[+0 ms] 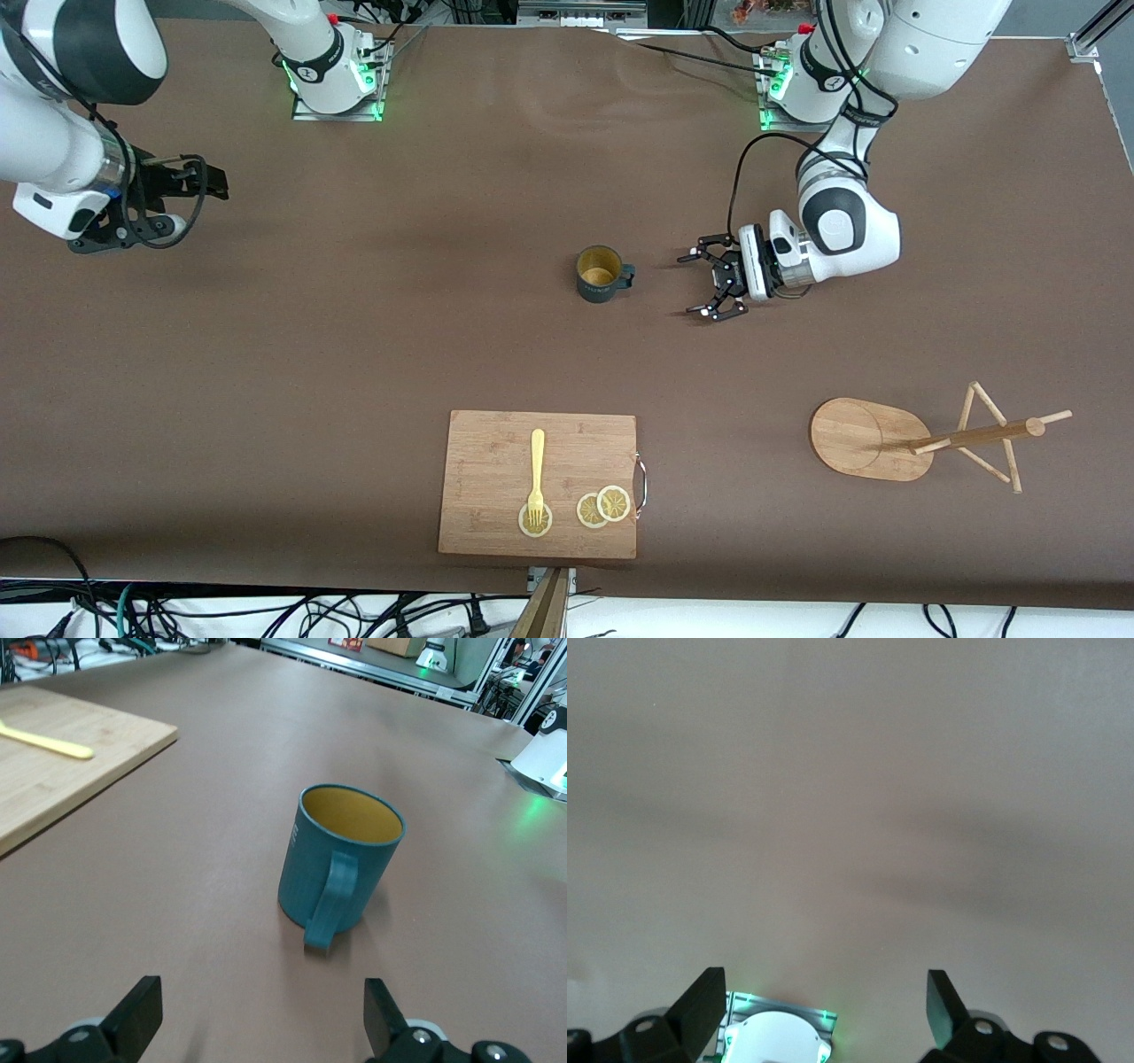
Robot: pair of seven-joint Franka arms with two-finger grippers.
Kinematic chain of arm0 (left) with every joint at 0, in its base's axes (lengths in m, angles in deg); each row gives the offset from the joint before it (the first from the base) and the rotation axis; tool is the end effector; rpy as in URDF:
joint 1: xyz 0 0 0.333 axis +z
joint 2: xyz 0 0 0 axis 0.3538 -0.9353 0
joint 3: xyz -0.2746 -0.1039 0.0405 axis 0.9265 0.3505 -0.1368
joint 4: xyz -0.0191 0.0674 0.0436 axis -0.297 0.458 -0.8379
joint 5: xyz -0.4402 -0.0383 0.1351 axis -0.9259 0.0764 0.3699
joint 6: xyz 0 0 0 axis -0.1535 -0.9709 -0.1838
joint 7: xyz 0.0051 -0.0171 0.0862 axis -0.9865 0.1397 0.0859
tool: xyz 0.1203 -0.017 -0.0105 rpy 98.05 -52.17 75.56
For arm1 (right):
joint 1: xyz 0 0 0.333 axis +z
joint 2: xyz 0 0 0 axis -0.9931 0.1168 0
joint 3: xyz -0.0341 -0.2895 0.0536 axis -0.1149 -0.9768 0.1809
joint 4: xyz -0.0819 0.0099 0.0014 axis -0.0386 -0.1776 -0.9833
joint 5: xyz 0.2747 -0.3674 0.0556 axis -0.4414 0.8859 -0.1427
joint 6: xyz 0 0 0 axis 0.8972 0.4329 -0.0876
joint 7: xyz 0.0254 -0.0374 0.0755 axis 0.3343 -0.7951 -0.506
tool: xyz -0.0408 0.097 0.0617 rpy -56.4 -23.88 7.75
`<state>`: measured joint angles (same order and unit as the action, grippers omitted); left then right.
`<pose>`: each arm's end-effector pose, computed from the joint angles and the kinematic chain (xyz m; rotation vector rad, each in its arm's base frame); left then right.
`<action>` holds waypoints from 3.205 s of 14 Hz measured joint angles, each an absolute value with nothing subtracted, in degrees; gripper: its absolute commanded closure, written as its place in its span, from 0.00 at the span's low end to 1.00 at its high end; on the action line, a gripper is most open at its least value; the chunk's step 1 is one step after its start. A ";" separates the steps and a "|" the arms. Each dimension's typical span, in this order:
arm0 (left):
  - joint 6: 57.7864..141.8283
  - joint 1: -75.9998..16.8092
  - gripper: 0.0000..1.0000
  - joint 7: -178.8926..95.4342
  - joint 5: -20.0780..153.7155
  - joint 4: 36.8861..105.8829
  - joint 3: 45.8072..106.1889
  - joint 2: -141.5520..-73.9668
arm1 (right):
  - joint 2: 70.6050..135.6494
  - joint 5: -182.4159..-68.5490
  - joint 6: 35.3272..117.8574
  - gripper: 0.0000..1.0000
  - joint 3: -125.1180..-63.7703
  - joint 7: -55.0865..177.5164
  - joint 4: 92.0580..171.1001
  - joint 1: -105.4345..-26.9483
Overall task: Pass cup and hang on rack
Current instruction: 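Grasp the teal mug handle with the left gripper, then lift the mug by its handle and carry it toward the wooden rack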
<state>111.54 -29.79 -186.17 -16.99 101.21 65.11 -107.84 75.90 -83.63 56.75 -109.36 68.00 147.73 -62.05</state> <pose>0.4982 -0.1976 0.0606 1.7892 -1.3128 0.8329 0.5692 -0.0021 0.4030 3.0529 0.3767 -0.4375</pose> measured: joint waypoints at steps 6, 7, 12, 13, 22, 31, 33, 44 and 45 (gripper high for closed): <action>111.54 -32.66 0.00 -197.57 -28.28 101.15 67.01 -111.79 | 78.55 -83.63 66.32 0.00 -89.41 66.46 149.22 -84.01; 111.54 -32.90 0.00 -198.20 -28.75 101.13 67.02 -112.03 | 79.10 -83.72 67.50 0.00 -87.55 65.29 148.93 -86.01; 111.54 -34.61 0.00 -201.87 -32.54 101.12 67.07 -112.89 | 80.34 -86.24 59.86 0.00 -85.20 58.33 137.26 -87.14; 111.54 -35.33 0.00 -202.98 -33.71 101.08 67.10 -113.37 | 80.03 -86.44 58.39 0.00 -85.20 58.25 134.73 -87.21; 111.54 -37.49 0.00 -203.52 -34.67 98.33 67.11 -115.00 | 77.10 -88.67 52.55 0.00 -88.01 58.36 130.28 -90.08; 111.54 -38.03 0.92 -203.52 -34.67 98.45 67.10 -115.08 | 75.65 -89.10 49.22 0.00 -86.03 58.28 125.72 -89.79; 111.54 -38.03 1.00 -203.52 -34.68 98.47 66.99 -115.12 | 78.17 -89.26 51.61 0.00 -86.04 58.28 125.80 -89.83; 111.56 -31.39 1.00 -188.73 -24.28 98.47 65.69 -108.98 | 78.76 -88.76 54.77 0.00 -83.72 58.06 126.07 -90.79; 111.56 -30.02 1.00 -183.97 -19.80 98.65 65.65 -106.96 | 78.84 -88.76 54.78 0.00 -83.71 58.06 126.26 -90.80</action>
